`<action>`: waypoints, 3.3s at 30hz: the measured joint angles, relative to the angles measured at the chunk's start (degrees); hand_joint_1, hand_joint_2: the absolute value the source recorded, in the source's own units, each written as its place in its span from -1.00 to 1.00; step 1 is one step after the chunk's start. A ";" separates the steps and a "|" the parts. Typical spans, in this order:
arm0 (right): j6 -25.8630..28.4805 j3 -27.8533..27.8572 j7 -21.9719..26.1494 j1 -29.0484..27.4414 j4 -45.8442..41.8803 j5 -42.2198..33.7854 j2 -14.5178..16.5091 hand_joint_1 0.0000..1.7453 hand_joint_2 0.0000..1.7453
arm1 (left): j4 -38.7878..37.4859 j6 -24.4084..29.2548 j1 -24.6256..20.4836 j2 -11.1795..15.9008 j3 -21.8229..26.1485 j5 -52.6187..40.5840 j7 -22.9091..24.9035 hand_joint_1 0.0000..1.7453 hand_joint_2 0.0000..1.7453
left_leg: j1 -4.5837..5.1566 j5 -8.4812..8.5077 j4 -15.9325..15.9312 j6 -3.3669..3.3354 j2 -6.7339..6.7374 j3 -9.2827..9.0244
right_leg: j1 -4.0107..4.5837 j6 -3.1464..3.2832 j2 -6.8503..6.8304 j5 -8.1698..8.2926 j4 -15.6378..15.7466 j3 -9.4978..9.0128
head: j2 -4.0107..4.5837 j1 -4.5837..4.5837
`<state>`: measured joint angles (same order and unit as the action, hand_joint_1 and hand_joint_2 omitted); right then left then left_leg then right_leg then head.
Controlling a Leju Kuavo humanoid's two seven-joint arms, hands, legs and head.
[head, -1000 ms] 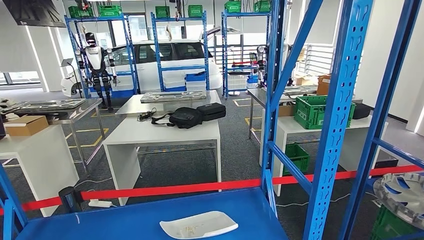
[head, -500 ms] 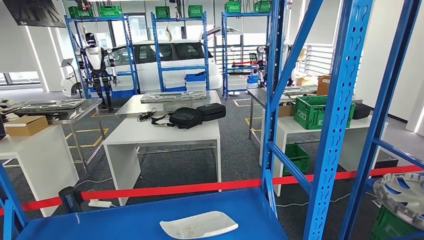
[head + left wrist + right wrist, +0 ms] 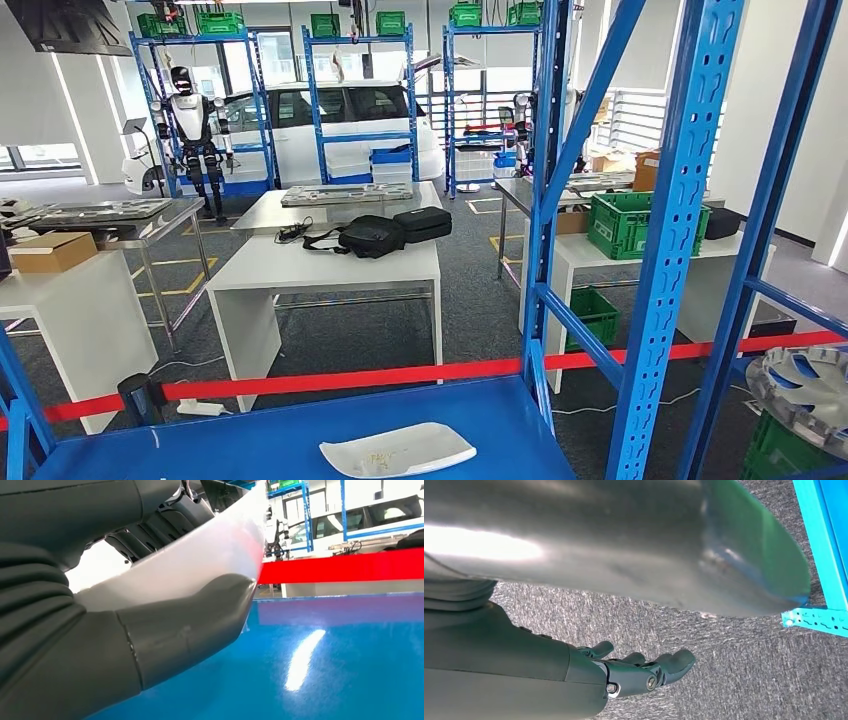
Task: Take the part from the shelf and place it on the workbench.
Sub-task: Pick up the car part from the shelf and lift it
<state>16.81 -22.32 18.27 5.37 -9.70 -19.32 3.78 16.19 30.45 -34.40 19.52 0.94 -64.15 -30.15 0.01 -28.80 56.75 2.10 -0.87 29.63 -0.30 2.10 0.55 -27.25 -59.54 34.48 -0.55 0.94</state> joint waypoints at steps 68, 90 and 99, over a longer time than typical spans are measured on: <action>1.03 1.89 0.55 -0.56 0.00 -0.28 -0.02 -1.00 -1.00 | 17.47 -38.63 -13.22 -6.97 12.79 66.65 -10.22 1.00 1.00 | 0.19 0.01 0.21 -0.40 -0.05 0.00 | -0.20 -0.46 0.02 0.34 0.34 -0.21 | 0.00 0.04; 0.75 1.89 0.64 -0.83 0.00 -0.02 -0.15 -1.00 -1.00 | 19.18 -36.80 -11.37 -7.83 12.66 66.53 -10.20 1.00 1.00 | -0.71 -0.36 1.42 -0.09 0.42 0.82 | -0.19 -0.93 -0.08 0.97 -1.23 1.77 | -0.01 0.26; 1.02 2.04 0.44 -0.82 0.00 -0.36 -0.18 -1.00 -1.00 | 18.17 -36.11 -11.80 -7.87 12.30 66.49 -10.20 1.00 1.00 | -0.92 -6.29 14.88 1.12 0.62 6.14 | -0.20 0.88 -0.20 2.55 -0.67 3.42 | 0.00 -0.06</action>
<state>17.83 -20.28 18.71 4.55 -9.70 -19.68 3.60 34.36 -5.66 -46.19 11.65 13.24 2.34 -40.35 -0.90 -35.08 71.62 3.22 -0.25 35.77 -0.49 2.98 0.35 -24.70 -60.21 37.90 -0.55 0.88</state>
